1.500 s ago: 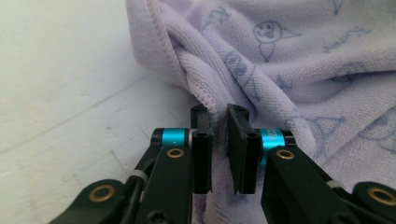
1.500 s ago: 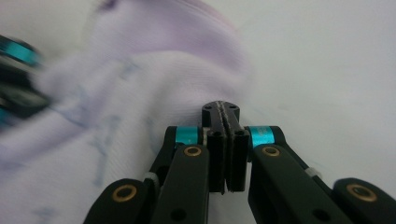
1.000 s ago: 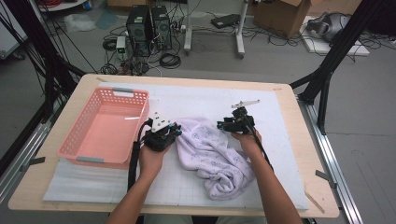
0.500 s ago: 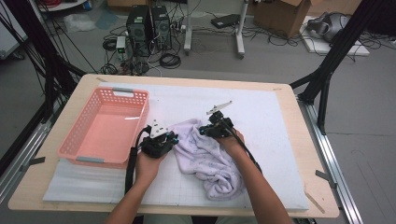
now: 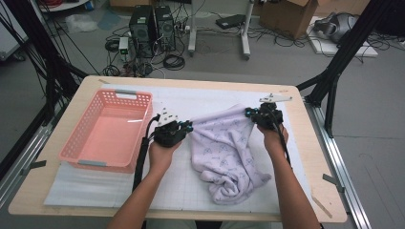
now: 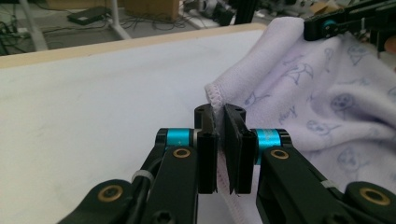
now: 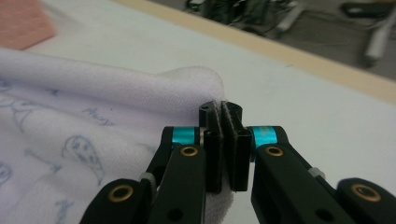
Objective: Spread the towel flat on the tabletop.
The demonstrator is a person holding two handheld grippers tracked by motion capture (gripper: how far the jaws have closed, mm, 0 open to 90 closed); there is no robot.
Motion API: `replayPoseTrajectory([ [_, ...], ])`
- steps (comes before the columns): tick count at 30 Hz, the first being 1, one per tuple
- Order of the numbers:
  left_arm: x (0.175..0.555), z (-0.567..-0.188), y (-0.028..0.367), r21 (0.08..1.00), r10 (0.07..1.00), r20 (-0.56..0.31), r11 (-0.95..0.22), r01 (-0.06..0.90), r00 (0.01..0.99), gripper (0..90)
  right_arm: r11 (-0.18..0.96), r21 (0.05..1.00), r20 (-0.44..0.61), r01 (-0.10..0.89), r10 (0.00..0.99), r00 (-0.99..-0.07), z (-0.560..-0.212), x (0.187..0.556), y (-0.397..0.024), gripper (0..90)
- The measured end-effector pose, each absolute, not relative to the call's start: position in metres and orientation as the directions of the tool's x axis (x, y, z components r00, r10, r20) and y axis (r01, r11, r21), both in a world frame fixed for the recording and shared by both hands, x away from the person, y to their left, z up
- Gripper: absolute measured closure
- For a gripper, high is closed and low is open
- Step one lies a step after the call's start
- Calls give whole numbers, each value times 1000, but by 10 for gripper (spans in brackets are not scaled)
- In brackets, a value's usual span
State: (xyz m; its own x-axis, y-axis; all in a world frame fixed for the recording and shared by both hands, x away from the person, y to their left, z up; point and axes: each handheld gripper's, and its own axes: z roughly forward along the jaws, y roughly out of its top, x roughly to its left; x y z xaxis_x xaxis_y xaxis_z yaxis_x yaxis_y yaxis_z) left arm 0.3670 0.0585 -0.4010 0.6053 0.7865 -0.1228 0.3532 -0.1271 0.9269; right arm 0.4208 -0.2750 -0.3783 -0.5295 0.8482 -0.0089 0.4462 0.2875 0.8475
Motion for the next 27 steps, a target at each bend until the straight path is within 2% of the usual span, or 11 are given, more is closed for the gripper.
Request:
replayPoseTrajectory([
  [2,375,-402,46,928,803,-80,-156,338,591,792,296,854,-55,429,869,-491,-373,424,-277,876],
  [3,378,-404,42,926,804,-87,-152,345,589,745,295,856,-74,425,883,-463,-371,426,-278,876],
  [5,381,-409,39,914,805,-127,-131,383,579,574,292,858,-101,422,902,-419,-368,432,-281,876],
  [9,381,-417,40,892,765,-172,-146,427,620,457,275,855,-155,440,944,-290,-367,443,-290,876],
  [11,378,-420,40,886,748,-181,-157,435,639,450,241,859,-146,452,961,-235,-370,446,-298,874],
  [13,376,-425,38,862,703,-202,-203,464,682,436,178,860,-54,478,963,-262,-374,448,-304,860],
  [14,374,-426,35,850,683,-203,-233,473,701,432,178,858,-42,482,959,-279,-376,447,-304,843],
  [16,371,-429,28,830,648,-194,-292,475,737,432,180,852,-14,492,947,-322,-377,445,-302,726],
  [19,365,-433,16,809,615,-200,-335,483,763,416,164,859,26,484,932,-362,-374,437,-302,661],
  [25,359,-445,-7,779,576,-200,-397,485,793,396,178,871,37,458,905,-423,-369,411,-314,620],
  [27,357,-449,-11,776,561,-181,-423,468,808,451,175,873,39,456,906,-421,-369,401,-322,616],
])
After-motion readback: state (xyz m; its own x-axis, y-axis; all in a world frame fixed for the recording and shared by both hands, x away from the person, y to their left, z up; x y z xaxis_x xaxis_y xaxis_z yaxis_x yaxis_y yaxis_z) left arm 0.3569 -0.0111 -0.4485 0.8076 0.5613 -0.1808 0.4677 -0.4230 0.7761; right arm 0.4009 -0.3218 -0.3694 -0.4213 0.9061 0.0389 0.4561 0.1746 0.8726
